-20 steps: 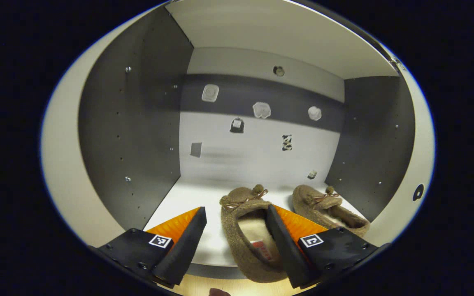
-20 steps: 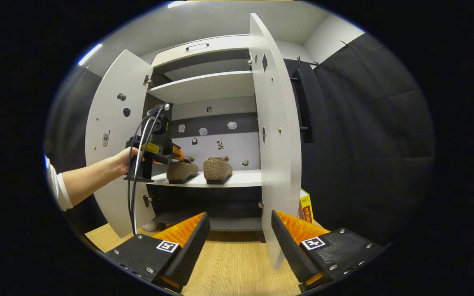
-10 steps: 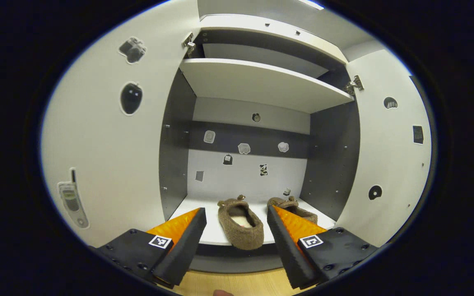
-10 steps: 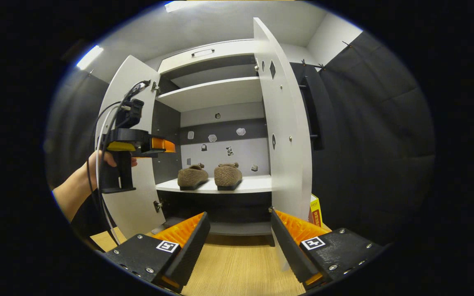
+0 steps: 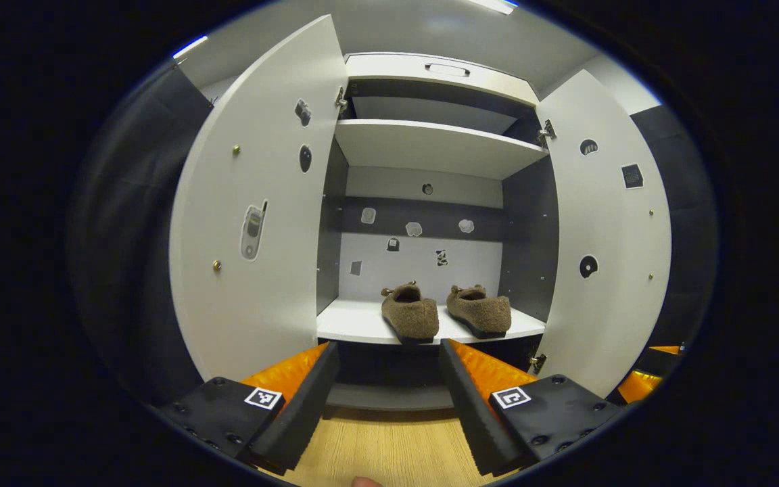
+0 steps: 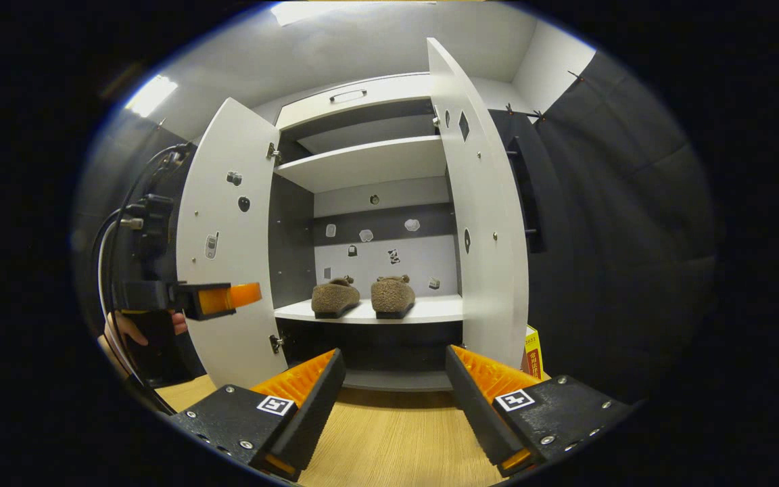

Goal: Grab one shoe with the right hand and put it into the shoe cabinet, grab the other shoe with the left hand and put it into the shoe cabinet; then close the right door with the right hand and the left door with the left hand.

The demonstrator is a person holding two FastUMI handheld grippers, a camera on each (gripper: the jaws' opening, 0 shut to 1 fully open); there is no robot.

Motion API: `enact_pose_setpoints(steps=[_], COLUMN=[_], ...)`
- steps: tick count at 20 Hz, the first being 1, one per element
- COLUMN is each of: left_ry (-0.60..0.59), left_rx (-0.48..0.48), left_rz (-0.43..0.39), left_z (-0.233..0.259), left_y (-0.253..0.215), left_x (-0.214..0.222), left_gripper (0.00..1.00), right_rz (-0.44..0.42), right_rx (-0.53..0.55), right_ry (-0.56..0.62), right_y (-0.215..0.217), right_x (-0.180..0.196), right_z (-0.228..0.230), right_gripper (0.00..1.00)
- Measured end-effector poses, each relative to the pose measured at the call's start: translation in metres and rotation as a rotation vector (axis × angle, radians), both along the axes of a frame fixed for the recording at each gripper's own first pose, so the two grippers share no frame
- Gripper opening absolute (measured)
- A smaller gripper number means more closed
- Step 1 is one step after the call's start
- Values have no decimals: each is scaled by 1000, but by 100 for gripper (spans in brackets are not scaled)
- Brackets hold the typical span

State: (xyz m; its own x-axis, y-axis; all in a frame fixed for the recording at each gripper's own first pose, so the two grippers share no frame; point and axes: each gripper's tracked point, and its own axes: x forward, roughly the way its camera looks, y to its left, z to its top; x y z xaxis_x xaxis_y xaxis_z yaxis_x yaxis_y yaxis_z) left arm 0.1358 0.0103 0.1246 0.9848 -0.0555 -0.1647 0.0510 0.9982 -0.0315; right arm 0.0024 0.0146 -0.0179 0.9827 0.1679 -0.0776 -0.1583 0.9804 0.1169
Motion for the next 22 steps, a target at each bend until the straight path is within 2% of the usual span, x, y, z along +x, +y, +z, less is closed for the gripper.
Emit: enact_pose_setpoints(steps=[4, 5, 7, 9, 12, 15, 17, 18, 21, 22], left_ry=[-7, -2, -9, -25, -49, -33, -27, -24, -2, 1], left_rx=[16, -3, -33, -19, 12, 11, 3, -3, -6, -2], left_rz=[26, 13, -4, -16, -26, -22, -11, -4, 3, 6], left_z=[-20, -24, -29, -31, -34, -40, -42, -43, -48, -50], left_y=[7, 3, -2, -2, -1, 0, 3, 5, 9, 10], left_x=[-28, -34, -45, -53, -67, -78, -83, -85, -88, -89], left_gripper=[94, 97, 97, 97, 94, 97, 97, 94, 100, 94], right_rz=[-36, -47, -74, -122, -219, -292, -318, -320, -316, -320], right_rx=[0, -9, -30, -67, -100, -66, -61, -62, -47, -43], right_ry=[-17, -23, -49, -90, -124, -127, -147, -153, -167, -171], right_y=[-20, -28, -50, -80, -134, -181, -201, -207, -215, -217], right_x=[-9, -10, -10, -6, 17, 47, 66, 75, 98, 102], right_z=[8, 12, 26, 47, 79, 107, 123, 129, 143, 145], right_gripper=[92, 92, 92, 92, 92, 92, 92, 92, 92, 92])
